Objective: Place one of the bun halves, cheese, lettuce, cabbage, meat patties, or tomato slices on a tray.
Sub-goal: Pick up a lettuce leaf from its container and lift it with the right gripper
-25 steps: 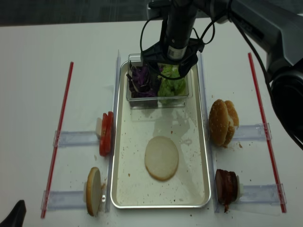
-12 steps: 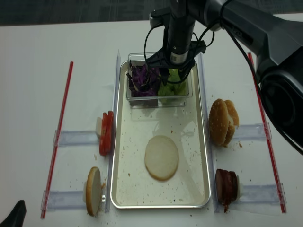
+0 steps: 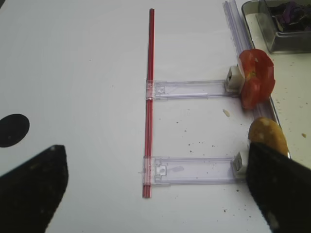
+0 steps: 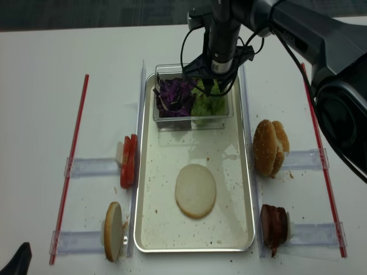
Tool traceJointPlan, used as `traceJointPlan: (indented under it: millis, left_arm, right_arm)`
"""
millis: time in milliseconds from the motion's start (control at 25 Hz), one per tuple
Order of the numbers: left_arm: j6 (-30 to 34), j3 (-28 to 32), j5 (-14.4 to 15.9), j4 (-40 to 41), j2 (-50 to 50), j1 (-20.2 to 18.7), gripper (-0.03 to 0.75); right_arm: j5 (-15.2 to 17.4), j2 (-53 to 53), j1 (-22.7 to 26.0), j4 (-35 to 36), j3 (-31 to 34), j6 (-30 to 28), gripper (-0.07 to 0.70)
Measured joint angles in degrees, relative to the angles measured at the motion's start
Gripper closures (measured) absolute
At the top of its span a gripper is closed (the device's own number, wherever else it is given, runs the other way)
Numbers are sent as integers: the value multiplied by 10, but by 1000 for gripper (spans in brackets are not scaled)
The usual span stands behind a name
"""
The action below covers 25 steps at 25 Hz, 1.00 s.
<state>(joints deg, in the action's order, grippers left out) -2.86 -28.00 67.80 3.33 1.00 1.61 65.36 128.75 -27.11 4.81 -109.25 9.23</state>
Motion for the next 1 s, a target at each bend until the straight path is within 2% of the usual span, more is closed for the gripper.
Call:
traceJointPlan:
  millis: [680, 800, 920, 1000]
  left_arm:
    - [0, 0, 0, 0, 0, 0, 29]
    - [0, 0, 0, 0, 0, 0, 29]
    - [0, 0, 0, 0, 0, 0, 29]
    - [0, 0, 0, 0, 0, 0, 29]
  right_arm:
    - [-8, 37, 2, 18, 0, -9, 325]
    - [-10, 37, 2, 18, 0, -9, 383]
    - [-10, 37, 2, 11, 0, -9, 505]
    - [-10, 37, 2, 8, 0, -9, 558]
